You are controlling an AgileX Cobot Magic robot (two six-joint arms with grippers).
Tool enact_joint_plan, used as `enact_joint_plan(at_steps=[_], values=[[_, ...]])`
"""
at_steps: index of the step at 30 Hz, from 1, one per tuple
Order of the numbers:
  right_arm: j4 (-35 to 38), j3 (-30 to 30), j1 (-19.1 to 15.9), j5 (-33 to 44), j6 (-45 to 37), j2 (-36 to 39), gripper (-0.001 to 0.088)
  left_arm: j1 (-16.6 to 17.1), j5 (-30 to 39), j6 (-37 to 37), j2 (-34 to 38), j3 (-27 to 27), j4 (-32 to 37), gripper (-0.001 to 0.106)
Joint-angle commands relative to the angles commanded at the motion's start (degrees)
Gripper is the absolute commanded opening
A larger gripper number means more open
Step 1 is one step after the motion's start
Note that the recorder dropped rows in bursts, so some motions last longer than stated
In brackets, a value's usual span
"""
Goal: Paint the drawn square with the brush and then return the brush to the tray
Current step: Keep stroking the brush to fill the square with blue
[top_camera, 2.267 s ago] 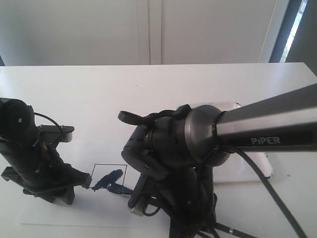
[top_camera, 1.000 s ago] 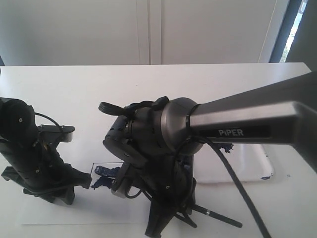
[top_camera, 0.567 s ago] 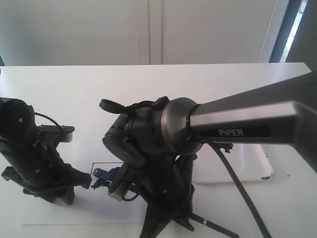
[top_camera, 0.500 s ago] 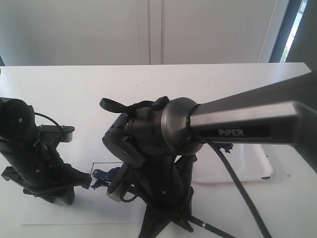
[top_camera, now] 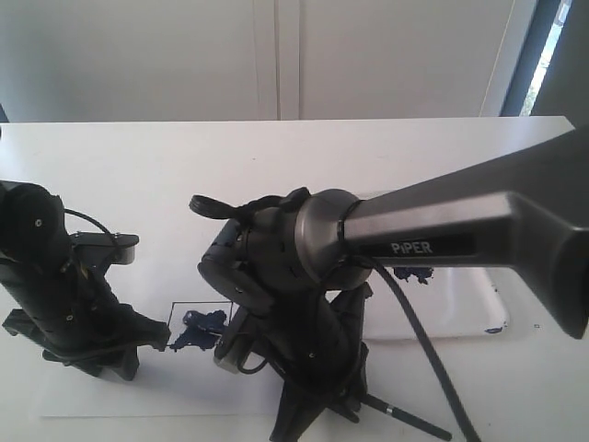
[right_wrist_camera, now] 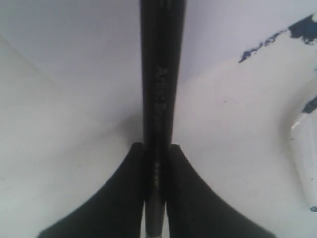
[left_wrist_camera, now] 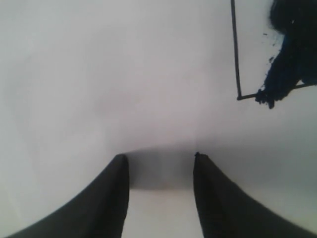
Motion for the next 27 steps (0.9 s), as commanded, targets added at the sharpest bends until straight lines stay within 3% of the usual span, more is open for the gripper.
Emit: enact_joint_plan(at_steps=[5,9,19,27], values=[[0.6,-0.1,0.0,0.0,0.0,0.0,0.0000,0.0,0.0,0.1,0.0,0.0,0.0,0.048],[6.3,-0.1,0.1,0.0,-0.7,0.0,0.0000,0.0,-0.1,0.1,0.0,0.0,0.0,0.048],[7.1,-0.1,4.6,0.0,-2.7,0.0,0.0000,0.0,-0.4,0.2,0.0,0.0,0.0,0.048],[2.6,-1.1,2.0,0.0,-1.2,0.1,0.0000,0.0,0.2,0.2,0.0,0.0,0.0,0.048]])
